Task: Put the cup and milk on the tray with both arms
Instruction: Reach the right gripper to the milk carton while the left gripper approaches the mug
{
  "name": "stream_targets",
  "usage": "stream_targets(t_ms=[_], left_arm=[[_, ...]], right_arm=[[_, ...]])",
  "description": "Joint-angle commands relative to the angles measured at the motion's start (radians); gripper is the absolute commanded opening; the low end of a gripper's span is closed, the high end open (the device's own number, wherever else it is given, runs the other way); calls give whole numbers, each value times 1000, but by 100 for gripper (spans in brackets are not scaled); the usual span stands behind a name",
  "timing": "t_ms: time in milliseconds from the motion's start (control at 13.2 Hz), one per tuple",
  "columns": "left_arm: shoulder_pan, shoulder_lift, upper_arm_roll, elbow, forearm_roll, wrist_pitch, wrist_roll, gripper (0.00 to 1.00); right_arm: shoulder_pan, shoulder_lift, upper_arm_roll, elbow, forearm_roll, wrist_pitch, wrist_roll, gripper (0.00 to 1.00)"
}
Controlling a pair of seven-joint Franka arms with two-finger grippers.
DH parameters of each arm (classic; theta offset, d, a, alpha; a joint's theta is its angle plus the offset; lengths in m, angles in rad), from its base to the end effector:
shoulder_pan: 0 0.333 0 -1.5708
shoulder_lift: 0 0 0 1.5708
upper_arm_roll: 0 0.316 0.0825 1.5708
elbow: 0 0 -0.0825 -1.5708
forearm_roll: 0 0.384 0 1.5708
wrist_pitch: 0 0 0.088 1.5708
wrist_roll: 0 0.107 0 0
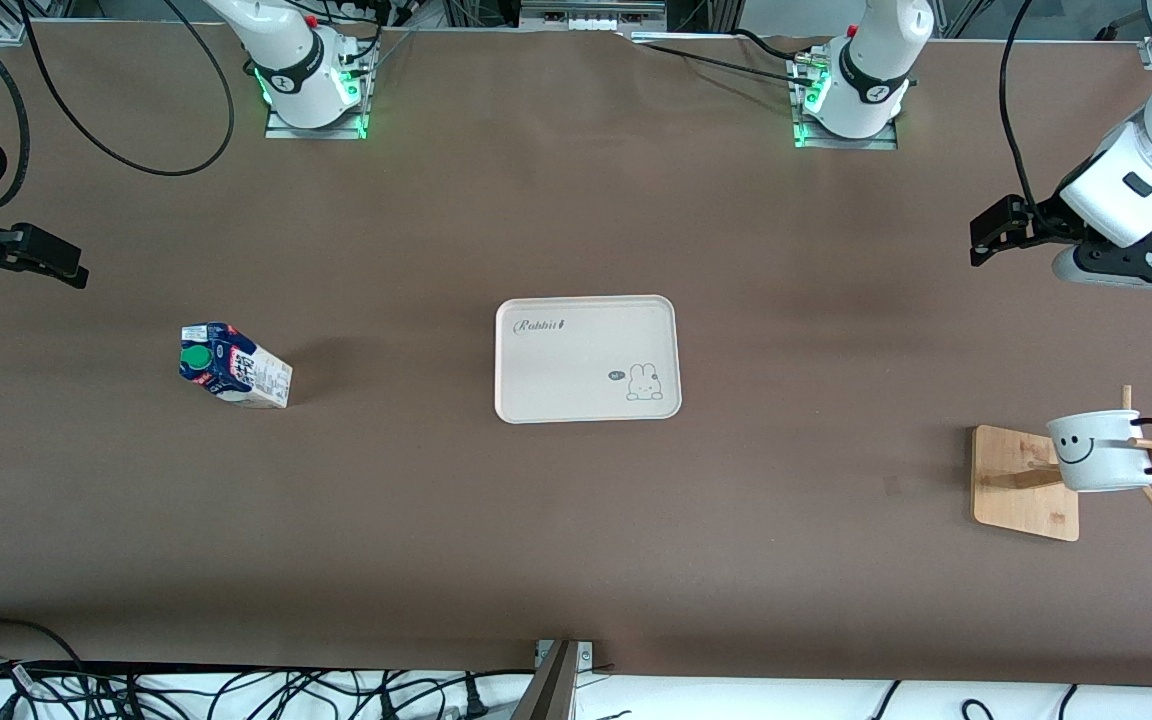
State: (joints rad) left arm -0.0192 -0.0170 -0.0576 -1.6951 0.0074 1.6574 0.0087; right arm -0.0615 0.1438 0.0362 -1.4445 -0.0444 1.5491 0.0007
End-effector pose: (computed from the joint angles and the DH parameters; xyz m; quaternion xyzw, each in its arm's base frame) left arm 0.5519 -0.0420 0.5824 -0.9990 0.0431 0.0102 0.0045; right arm 0.5957 -0.0215 0.5994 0.9995 -0.0132 -0.0198 0.0194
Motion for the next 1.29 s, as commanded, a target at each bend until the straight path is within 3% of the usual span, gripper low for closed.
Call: stream_targets(t_ms=[0,607,911,1214], left_arm=[[-1,-1,-20,23,11,-40,13,100],[5,23,-48,66,48,-41,5,100],[5,115,-47,175,43,-51,2,100],[10,153,-41,178,43,-76,17,100]], right_arm=[[2,-7,2,0,-14,-12,18,100],[2,-3,4,-4,-9,-12,19,100],[23,63,4,-5,-11,-41,15,100],[55,115,4,-7,-9,-20,28,100]])
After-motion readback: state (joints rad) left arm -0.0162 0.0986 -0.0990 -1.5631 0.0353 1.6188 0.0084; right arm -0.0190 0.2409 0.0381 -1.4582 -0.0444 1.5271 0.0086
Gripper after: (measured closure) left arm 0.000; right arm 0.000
